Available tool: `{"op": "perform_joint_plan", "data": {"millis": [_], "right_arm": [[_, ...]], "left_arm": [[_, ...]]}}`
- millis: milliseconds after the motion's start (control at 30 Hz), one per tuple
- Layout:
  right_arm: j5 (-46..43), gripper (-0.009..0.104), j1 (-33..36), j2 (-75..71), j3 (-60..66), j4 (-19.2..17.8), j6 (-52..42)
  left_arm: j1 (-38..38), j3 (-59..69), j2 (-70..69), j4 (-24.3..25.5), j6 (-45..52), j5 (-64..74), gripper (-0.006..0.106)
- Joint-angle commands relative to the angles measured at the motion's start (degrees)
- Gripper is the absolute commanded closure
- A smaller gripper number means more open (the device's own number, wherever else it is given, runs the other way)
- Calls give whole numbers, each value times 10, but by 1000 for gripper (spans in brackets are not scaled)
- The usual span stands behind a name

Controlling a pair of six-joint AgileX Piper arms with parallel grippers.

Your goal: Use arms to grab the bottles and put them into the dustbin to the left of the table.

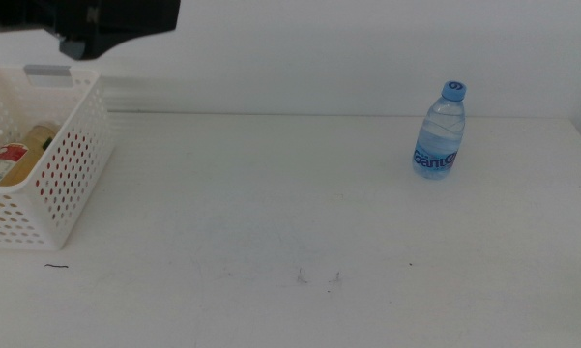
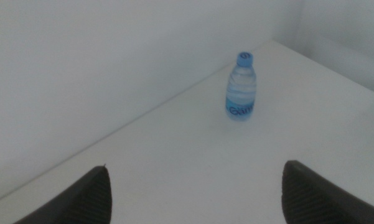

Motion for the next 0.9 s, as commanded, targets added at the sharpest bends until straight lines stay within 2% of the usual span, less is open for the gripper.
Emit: {"op": "perform_joint_plan", "data": {"millis": [0,233,433,667,867], "right_arm": [[-6,4,-5,-2,2,-5,-2],[-7,4,-5,-2,2,-5,-2],[-6,4,-5,-2,2,11,-2],[-13,4,-5,92,-30,6,-14],[-228,4,-5,246,-20,-8,-33]], "left_arm": [[2,-3,-2,0,-5,-21,7],[2,-3,-2,0,-2,-29,7],[2,-3,-2,0,-2,-38,7],[2,-3,-2,0,-2,-38,7],[2,-3,-2,0,-2,-38,7]]}}
